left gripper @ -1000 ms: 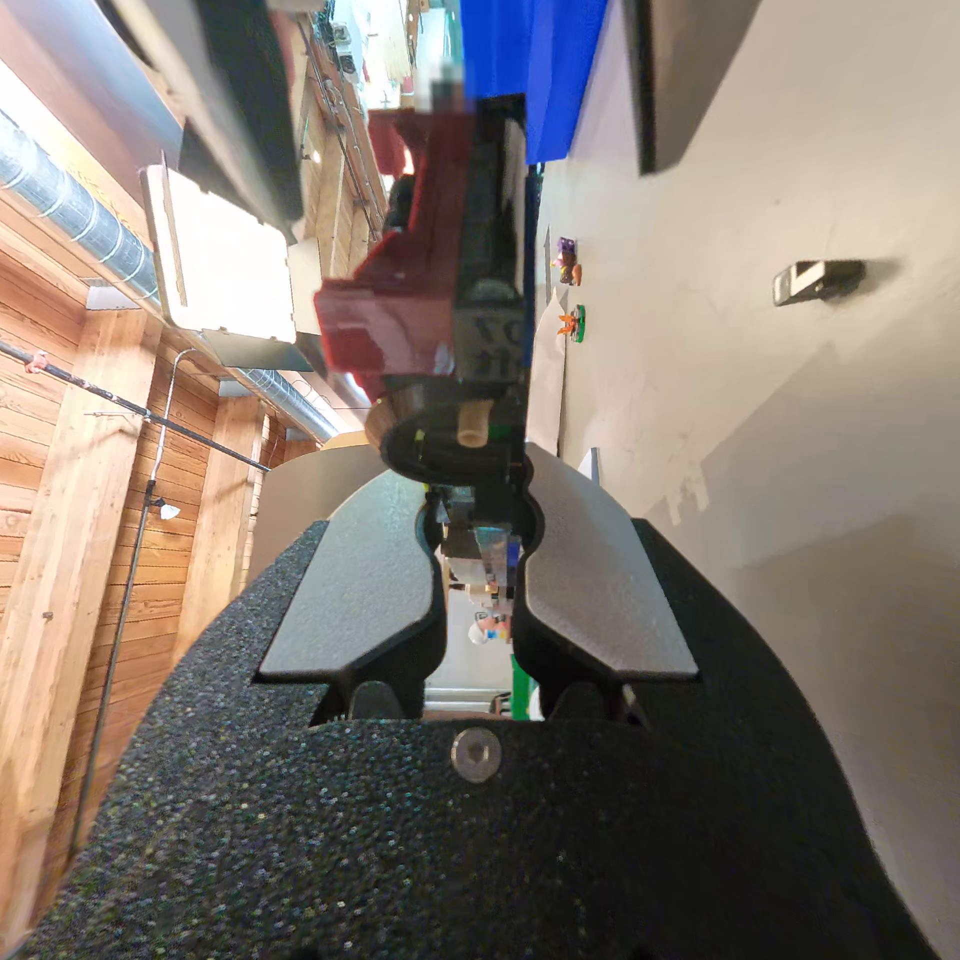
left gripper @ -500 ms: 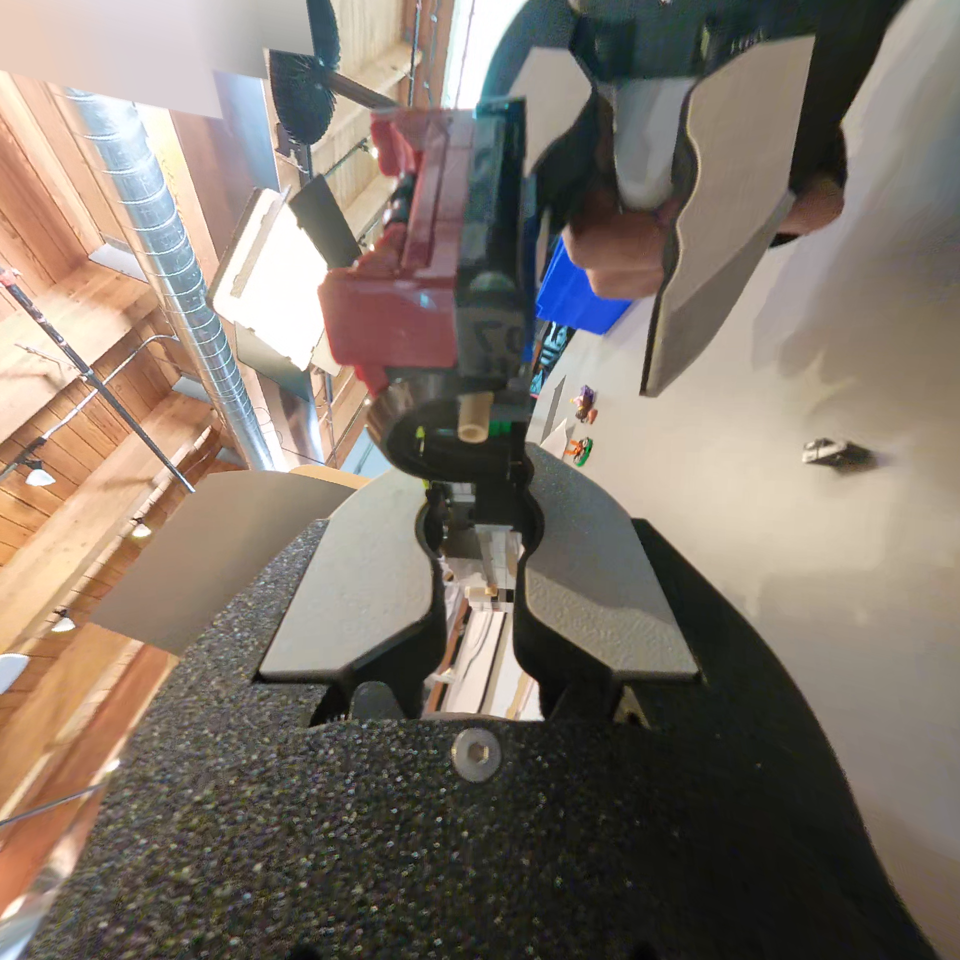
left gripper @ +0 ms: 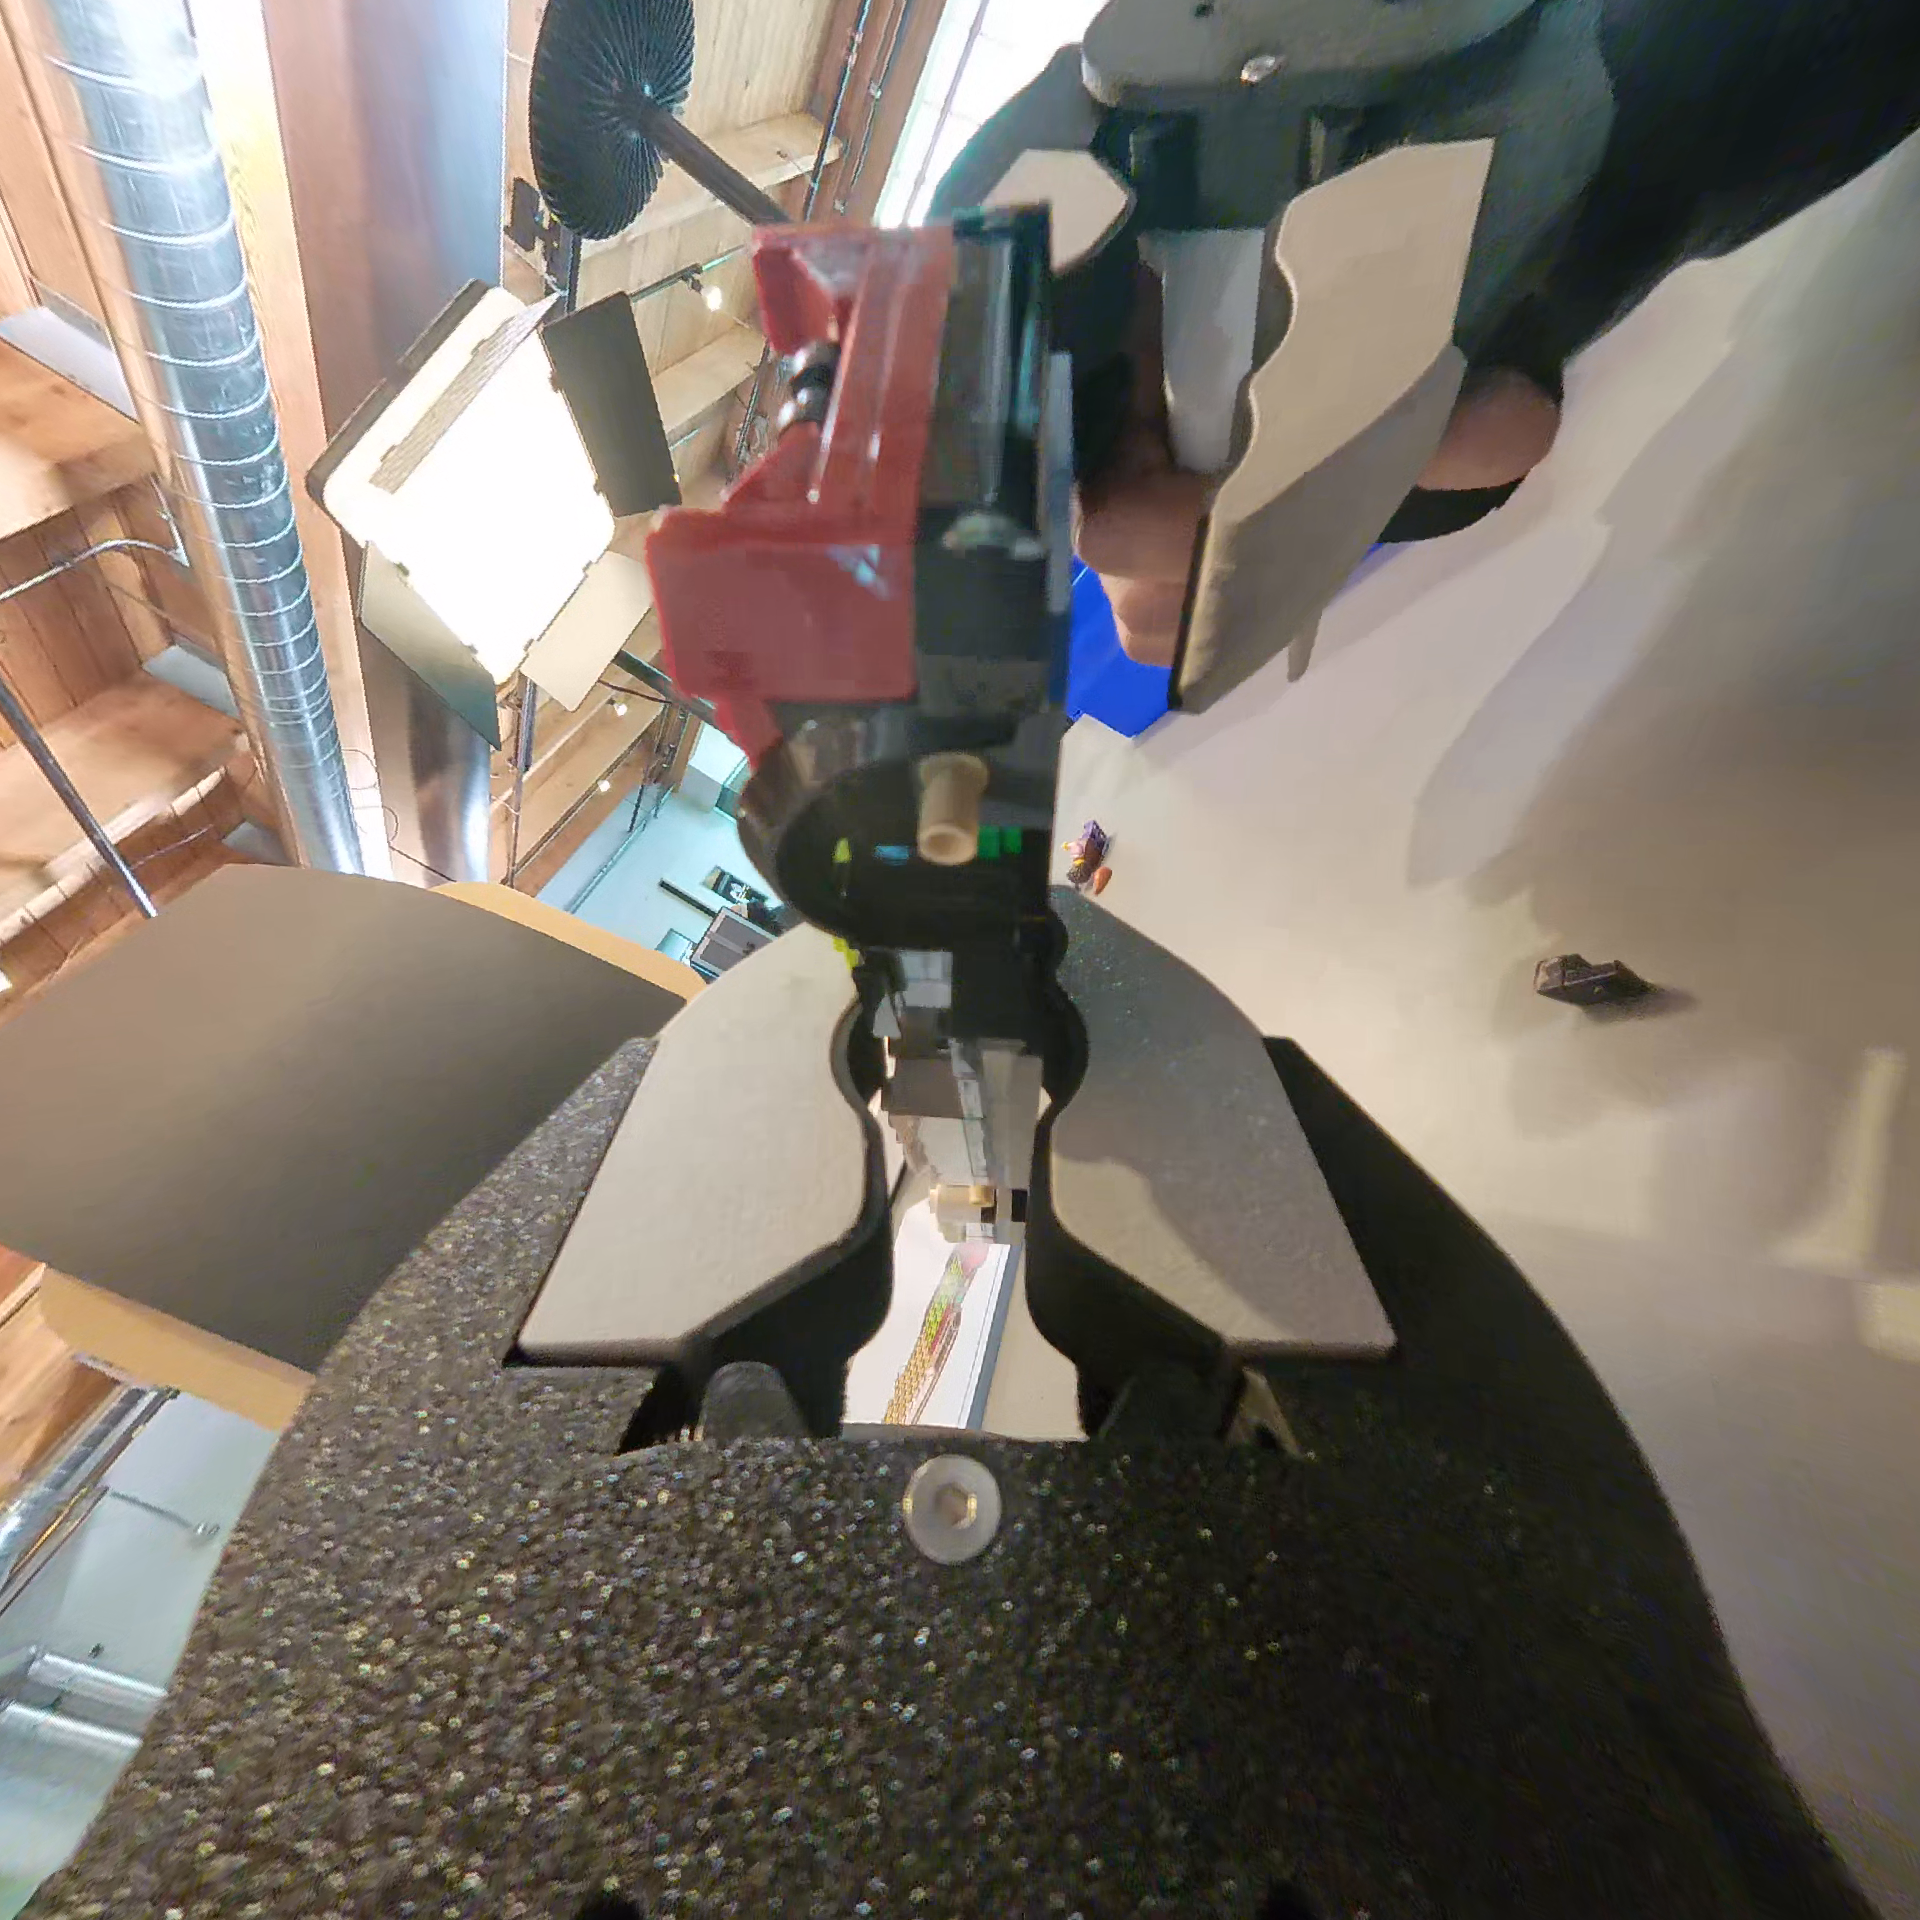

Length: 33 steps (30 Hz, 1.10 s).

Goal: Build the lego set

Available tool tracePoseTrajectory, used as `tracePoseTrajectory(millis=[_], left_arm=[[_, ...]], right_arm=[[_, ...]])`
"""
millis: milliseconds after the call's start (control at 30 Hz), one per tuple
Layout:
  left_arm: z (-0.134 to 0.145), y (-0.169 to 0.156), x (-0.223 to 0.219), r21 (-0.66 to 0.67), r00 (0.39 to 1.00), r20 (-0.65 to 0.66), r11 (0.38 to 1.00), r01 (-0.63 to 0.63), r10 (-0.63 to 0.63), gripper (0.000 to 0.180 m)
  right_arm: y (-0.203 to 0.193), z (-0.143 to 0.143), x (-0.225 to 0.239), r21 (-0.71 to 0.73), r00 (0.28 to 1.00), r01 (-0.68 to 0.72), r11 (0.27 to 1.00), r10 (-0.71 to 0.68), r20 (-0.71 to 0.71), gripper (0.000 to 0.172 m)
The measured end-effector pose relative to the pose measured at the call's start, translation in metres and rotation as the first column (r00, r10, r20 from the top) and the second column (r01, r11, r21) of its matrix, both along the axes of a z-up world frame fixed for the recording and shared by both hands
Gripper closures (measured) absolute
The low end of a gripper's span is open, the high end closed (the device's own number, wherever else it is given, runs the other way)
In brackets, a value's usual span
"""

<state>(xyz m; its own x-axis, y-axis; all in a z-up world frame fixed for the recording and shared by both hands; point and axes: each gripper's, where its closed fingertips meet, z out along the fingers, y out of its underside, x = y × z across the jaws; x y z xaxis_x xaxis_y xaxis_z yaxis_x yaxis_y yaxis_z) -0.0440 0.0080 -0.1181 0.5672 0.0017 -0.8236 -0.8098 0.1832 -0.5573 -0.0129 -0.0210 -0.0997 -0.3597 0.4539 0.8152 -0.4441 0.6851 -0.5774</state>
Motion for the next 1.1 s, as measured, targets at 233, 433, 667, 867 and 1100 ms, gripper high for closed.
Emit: tracePoseTrajectory(millis=[233, 433, 667, 867, 1100], left_arm=[[0.002, -0.004, 0.005, -0.012, 0.997, 0.046, 0.998, 0.058, -0.058, 0.155], [0.000, -0.005, 0.010, -0.033, 0.994, 0.058, 0.995, 0.096, -0.094, 0.155], [-0.005, -0.006, 0.013, -0.068, 0.991, 0.055, 0.990, 0.126, -0.122, 0.155], [-0.011, -0.006, 0.020, -0.105, 0.990, 0.015, 0.984, 0.143, -0.142, 0.155], [-0.011, -0.007, 0.023, -0.115, 0.990, -0.022, 0.984, 0.139, -0.142, 0.155]], right_arm=[[-0.014, 0.002, -0.002, 0.034, 0.999, -0.031, 0.999, 0.030, 0.020, 0.122], [-0.021, 0.004, -0.004, 0.053, 0.998, -0.055, 0.997, 0.053, 0.043, 0.124], [-0.026, 0.003, -0.001, 0.055, 0.992, -0.093, 0.994, 0.089, 0.086, 0.127], [-0.030, -0.003, -0.002, 0.085, 0.990, -0.100, 0.991, 0.091, 0.105, 0.129], [-0.029, -0.011, -0.003, 0.159, 0.997, -0.071, 0.985, 0.064, 0.048, 0.144]])
